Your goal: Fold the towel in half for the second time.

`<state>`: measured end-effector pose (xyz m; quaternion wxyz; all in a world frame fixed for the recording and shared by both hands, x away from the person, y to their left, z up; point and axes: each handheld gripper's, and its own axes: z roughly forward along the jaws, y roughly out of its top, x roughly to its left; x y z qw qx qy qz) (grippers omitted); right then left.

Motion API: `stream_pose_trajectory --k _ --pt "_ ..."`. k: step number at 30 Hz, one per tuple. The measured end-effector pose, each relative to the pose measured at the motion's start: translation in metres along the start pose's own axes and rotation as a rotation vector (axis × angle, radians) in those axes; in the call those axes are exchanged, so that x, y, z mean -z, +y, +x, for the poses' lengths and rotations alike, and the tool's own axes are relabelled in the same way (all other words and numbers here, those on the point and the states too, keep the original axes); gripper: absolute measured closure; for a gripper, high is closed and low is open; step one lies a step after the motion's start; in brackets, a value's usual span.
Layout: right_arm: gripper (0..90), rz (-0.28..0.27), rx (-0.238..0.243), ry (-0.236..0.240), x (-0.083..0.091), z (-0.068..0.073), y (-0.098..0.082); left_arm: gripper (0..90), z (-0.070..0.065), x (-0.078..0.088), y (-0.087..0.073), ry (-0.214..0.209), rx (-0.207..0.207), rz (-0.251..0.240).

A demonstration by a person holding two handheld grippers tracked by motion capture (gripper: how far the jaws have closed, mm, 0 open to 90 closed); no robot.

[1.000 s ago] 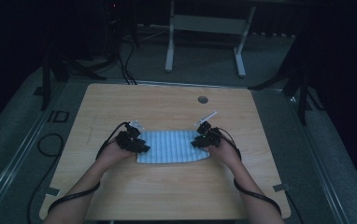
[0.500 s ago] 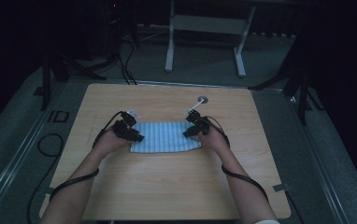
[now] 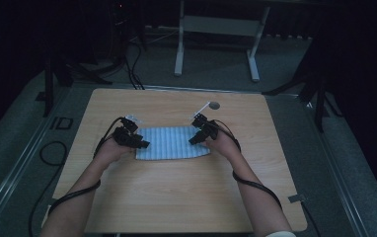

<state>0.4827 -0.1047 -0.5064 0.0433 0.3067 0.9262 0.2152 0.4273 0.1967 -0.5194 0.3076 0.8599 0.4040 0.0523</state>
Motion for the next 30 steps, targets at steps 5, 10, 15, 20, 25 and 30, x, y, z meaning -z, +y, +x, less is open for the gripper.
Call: stream_pose_trajectory --k 5,10,15,20,25,30 --pt "19.2 -0.051 0.007 0.028 0.006 0.003 -0.009 23.9 -0.008 0.007 -0.011 -0.006 0.009 -0.049" --pt "13.0 -0.103 0.007 0.024 0.009 0.003 -0.022 2.6 -0.016 0.006 -0.023 -0.006 -0.005 -0.055" --pt "12.4 -0.203 0.010 0.004 0.019 0.003 -0.037 1.7 -0.017 0.011 -0.038 0.013 0.014 -0.132" --pt "12.3 -0.224 0.023 -0.007 0.028 0.005 -0.053 1.7 -0.017 0.019 -0.051 0.045 0.019 -0.161" --pt "12.3 -0.234 0.009 -0.007 0.035 0.003 -0.073 1.7 -0.018 0.026 -0.064 0.018 0.030 -0.168" --pt "12.3 -0.242 -0.010 -0.016 0.041 0.002 -0.097 1.7 -0.018 0.032 -0.077 -0.004 0.038 -0.142"
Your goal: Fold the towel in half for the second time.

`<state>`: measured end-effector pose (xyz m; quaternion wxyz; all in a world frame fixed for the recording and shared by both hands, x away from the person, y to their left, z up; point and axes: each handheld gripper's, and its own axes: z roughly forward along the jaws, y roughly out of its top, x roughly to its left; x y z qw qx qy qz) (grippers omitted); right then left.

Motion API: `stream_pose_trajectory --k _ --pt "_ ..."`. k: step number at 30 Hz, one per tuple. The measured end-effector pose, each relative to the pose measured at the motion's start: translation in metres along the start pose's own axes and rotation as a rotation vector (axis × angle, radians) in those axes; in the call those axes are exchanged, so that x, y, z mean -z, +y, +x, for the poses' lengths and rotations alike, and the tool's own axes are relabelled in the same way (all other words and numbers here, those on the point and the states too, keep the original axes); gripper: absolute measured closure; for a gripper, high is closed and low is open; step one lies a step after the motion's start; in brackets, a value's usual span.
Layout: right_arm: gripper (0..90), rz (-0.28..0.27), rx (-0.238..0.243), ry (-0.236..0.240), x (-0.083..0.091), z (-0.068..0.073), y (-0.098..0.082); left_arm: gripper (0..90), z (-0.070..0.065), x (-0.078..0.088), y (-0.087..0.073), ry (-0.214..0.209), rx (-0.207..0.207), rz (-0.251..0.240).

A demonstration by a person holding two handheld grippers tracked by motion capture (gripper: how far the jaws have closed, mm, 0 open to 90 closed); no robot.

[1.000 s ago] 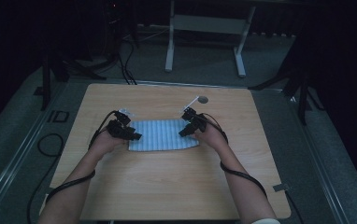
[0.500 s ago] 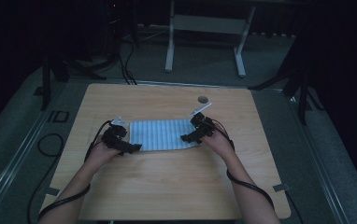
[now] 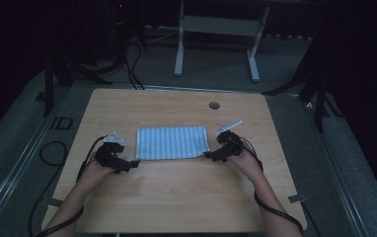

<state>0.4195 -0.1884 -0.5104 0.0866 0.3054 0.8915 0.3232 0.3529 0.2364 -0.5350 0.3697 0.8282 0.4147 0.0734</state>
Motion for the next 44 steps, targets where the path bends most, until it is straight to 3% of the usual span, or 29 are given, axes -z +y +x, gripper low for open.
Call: stream_pose_trajectory --k 16,19,22,26,36,44 --pt "13.0 -0.132 -0.143 -0.020 0.050 -0.023 -0.068 1.6 0.001 0.016 -0.028 0.024 0.021 -0.025" --pt "13.1 -0.128 -0.138 -0.066 0.058 -0.024 -0.080 1.7 0.002 0.018 -0.029 0.026 0.023 -0.034" --pt "13.3 -0.164 -0.158 -0.096 0.069 -0.027 -0.092 1.7 0.002 0.020 -0.031 0.029 0.025 -0.041" --pt "13.4 -0.167 -0.186 -0.136 0.079 -0.031 -0.106 1.7 0.002 0.022 -0.034 0.035 0.029 -0.045" --pt "13.5 -0.181 -0.224 -0.211 0.091 -0.041 -0.124 1.7 0.005 0.023 -0.042 0.050 0.044 -0.070" --pt "13.7 -0.175 -0.216 -0.218 0.090 -0.042 -0.125 1.7 0.007 0.025 -0.043 0.047 0.049 -0.086"
